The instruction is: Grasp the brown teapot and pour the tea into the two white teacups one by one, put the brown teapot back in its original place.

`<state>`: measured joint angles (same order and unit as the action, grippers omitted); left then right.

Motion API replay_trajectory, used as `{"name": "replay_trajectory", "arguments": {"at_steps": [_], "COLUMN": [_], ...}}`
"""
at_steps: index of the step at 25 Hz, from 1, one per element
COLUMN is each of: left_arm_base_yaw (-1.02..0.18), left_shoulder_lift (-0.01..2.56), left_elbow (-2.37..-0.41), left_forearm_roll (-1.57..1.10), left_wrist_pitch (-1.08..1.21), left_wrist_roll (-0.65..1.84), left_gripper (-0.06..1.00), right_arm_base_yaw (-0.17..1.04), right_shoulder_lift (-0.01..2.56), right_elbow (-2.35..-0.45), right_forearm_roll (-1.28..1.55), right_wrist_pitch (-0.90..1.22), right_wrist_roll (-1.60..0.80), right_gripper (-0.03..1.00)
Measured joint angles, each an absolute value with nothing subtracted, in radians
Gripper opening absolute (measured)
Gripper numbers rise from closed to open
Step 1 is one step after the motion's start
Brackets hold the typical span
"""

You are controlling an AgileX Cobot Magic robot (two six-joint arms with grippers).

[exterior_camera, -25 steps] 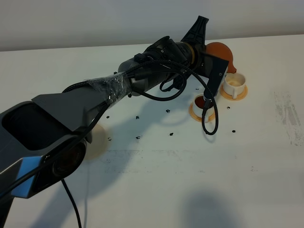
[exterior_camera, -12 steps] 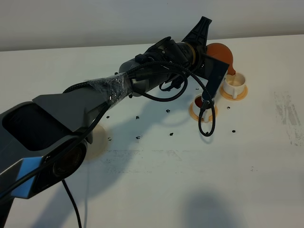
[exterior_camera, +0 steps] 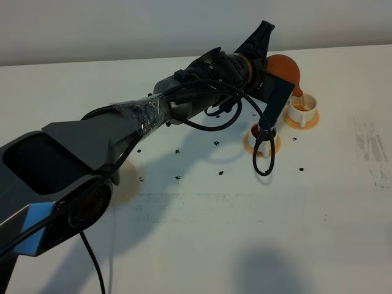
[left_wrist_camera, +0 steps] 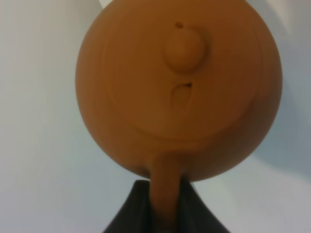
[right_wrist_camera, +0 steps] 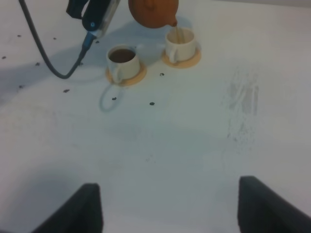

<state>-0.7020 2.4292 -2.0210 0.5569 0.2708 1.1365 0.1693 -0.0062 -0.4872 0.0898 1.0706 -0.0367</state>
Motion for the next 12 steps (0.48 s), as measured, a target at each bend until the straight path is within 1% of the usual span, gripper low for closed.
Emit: {"name": "replay_trajectory", "arguments": {"at_steps": [12], "left_arm_base_yaw": [-0.700], "left_shoulder_lift": [2.429], "left_elbow": [-2.021], "left_forearm_roll": [0.586], "left_wrist_pitch": [0.263], "left_wrist_roll": [1.136], "left_gripper": [0.10], "right_arm_base_yaw": [0.169], "right_shoulder_lift": [-0.006], "right_elbow": [-0.487], "right_forearm_roll": [0.090], "right_wrist_pitch": [1.071], "right_wrist_roll": [-0.037], "right_gripper": [0.59]}}
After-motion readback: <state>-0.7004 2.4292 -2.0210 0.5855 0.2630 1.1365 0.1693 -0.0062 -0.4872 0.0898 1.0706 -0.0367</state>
